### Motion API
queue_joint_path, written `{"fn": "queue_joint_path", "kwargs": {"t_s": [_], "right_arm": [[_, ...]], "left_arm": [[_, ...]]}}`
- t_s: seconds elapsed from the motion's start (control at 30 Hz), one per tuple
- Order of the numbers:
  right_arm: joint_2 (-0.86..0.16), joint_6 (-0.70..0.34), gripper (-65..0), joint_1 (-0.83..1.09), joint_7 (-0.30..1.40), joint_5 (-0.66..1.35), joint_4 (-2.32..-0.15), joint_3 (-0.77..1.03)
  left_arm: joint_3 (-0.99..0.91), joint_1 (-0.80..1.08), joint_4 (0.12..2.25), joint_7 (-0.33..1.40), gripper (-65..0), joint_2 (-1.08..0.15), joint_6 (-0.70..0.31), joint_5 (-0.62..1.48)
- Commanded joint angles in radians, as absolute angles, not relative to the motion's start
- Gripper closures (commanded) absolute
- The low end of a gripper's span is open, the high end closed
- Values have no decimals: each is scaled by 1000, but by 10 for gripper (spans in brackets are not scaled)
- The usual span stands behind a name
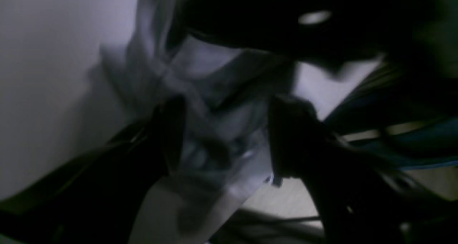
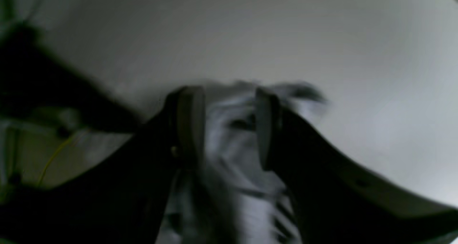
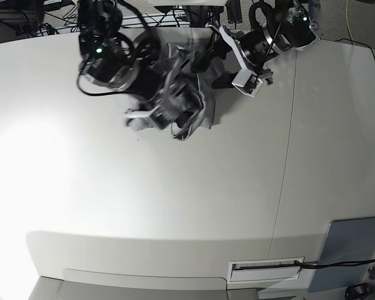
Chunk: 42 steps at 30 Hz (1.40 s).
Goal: Fold the T-shirt properly
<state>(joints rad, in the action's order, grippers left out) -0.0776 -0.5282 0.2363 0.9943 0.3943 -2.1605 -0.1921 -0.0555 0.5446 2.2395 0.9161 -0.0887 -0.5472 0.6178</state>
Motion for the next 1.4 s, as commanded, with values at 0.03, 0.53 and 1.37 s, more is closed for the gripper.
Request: {"fn": "queue_joint_path", "kwargs": {"t_s": [0.03, 0.53, 1.37], "right_arm": [[-75, -518, -232, 229, 972, 401, -2190, -120], [-190, -500, -232, 284, 1018, 373, -2191, 319], [-199, -500, -232, 306, 1023, 342, -2191, 426]], "left_arm": [[-17, 538, 2260, 897, -358, -83, -551, 647], [343, 449, 2258, 866, -359, -78, -264, 310], [527, 407, 2128, 814, -276, -80, -135, 202]]}}
